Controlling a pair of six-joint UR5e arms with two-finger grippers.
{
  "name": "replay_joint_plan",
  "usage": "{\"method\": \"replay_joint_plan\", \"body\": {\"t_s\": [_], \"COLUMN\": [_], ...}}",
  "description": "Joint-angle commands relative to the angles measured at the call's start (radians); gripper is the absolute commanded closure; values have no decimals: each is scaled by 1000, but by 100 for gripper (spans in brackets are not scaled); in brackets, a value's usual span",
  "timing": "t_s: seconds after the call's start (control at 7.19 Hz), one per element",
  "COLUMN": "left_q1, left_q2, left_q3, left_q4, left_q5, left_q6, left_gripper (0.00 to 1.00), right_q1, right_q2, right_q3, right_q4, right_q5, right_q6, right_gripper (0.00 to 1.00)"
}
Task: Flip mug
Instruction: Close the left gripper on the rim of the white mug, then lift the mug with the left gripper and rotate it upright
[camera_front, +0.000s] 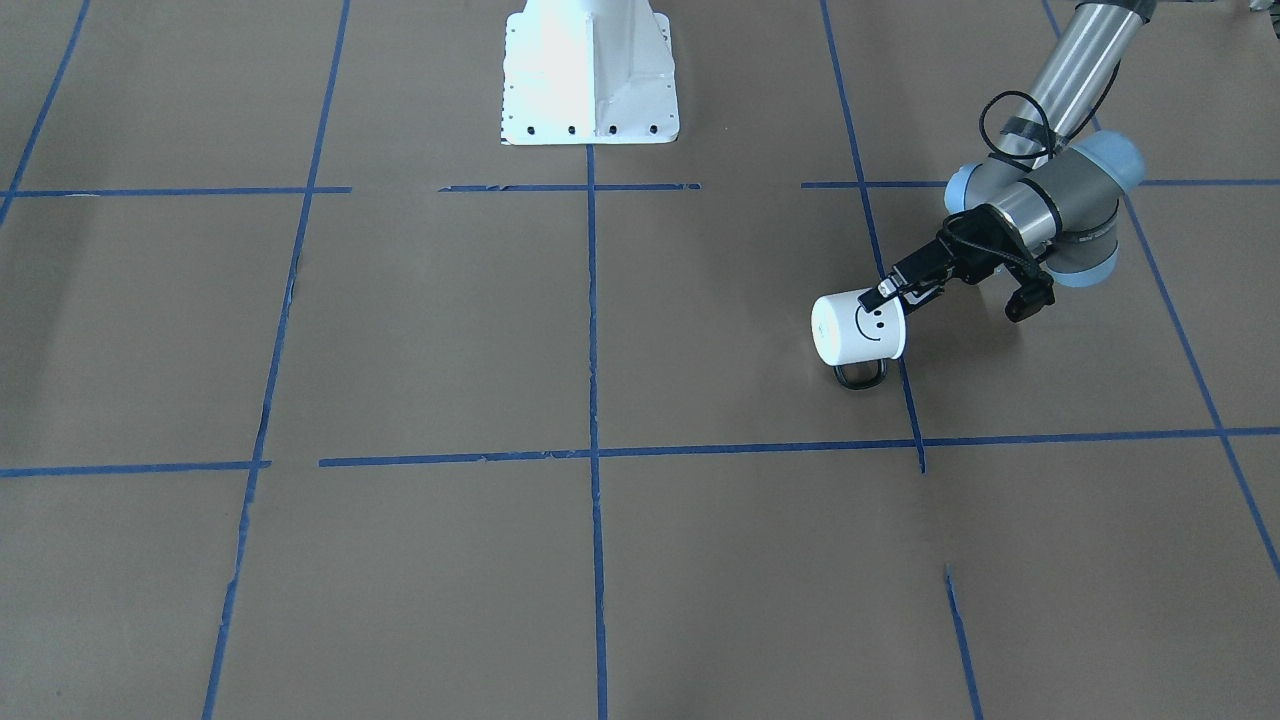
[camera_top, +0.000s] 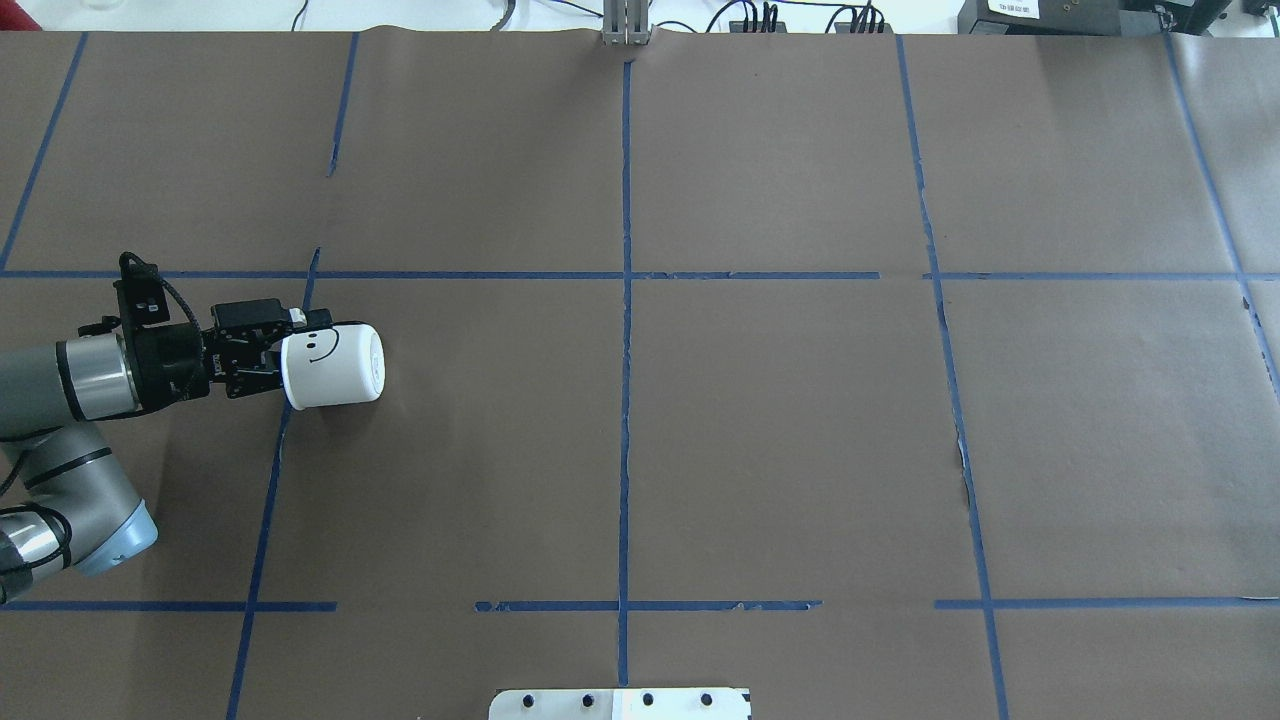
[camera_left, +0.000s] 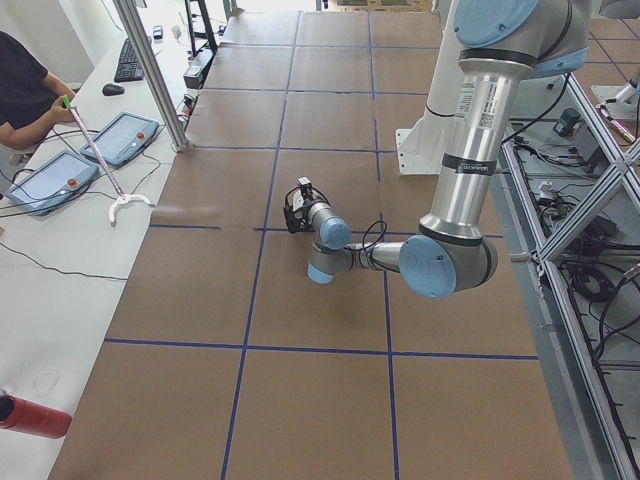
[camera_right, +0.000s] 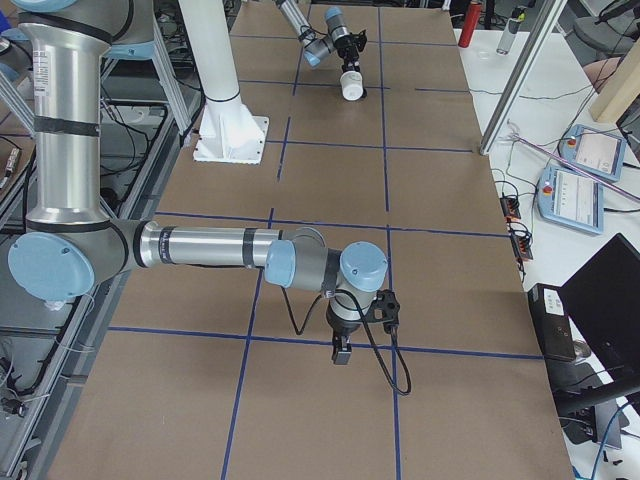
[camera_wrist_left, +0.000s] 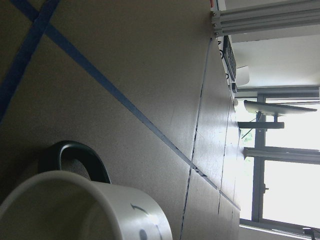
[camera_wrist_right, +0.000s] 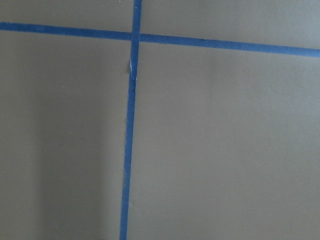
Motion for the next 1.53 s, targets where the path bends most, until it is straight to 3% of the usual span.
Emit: {"method": "replay_joint_plan", "body": {"t_s": [0.0, 0.56, 0.7, 0.97, 1.39], "left_q1": [-2, -5, -7, -5, 4], "left_q2": [-1, 4, -5, -105, -377], "left_q3": [-11, -101, -127, -236, -284], "left_q4": [-5, 5, 77, 447, 1075], "left_q5": [-1, 5, 2, -4, -4], "left_q6": [-5, -109, -109, -94, 29], "left_gripper": [100, 100, 100, 100, 100], "right_q1": [0, 0, 0, 0, 0], "right_q2": [0, 0, 0, 0, 0], "right_q3": [0, 0, 0, 0, 0], "right_q4": [0, 0, 0, 0, 0], "right_q5": [0, 0, 0, 0, 0], "right_q6": [0, 0, 0, 0, 0], "right_gripper": [0, 0, 0, 0, 0]}}
